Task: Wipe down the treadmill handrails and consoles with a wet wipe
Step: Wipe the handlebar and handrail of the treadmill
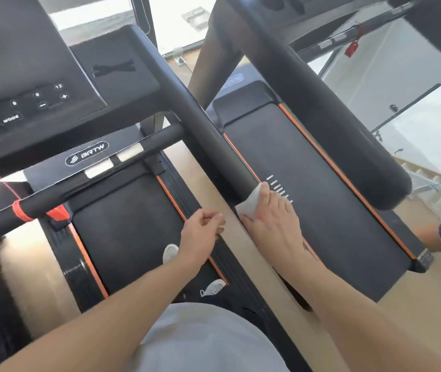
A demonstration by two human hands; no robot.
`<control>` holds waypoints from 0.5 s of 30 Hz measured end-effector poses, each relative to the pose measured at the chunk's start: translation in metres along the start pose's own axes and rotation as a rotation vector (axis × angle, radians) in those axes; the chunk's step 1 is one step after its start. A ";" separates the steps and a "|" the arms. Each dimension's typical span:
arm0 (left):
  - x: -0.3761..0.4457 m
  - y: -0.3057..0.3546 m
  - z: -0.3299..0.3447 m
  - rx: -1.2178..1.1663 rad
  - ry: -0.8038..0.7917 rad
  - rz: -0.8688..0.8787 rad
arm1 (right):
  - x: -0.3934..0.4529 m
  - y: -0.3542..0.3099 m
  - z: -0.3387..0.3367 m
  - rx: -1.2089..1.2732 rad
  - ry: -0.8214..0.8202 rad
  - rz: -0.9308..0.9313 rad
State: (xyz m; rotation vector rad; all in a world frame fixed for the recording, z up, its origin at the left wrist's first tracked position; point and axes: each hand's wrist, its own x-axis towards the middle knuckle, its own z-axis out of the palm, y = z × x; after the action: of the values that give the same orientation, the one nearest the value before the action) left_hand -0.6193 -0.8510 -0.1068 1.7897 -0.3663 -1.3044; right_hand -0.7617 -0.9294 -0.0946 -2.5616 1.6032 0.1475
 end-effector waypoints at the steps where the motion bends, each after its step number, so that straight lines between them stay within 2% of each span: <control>1: 0.003 0.001 -0.005 -0.020 0.014 -0.009 | 0.011 -0.009 0.002 -0.022 0.049 -0.019; 5: 0.021 0.014 -0.019 -0.065 0.018 -0.002 | 0.066 -0.044 -0.008 0.055 0.079 -0.008; 8: 0.037 0.026 -0.031 -0.092 0.031 0.013 | 0.108 -0.063 -0.021 0.158 0.019 -0.021; 10: 0.049 0.035 -0.040 -0.100 0.029 0.024 | 0.137 -0.069 -0.033 0.283 -0.077 -0.082; 12: 0.060 0.043 -0.047 -0.099 0.017 0.027 | 0.167 -0.073 -0.043 0.220 -0.186 -0.184; 15: 0.072 0.057 -0.055 -0.083 0.010 0.055 | 0.202 -0.085 -0.050 0.112 -0.231 -0.249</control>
State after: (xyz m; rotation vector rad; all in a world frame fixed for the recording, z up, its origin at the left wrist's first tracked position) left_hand -0.5275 -0.9064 -0.1037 1.7051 -0.3485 -1.2548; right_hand -0.5959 -1.0796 -0.0703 -2.5227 1.1703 0.3082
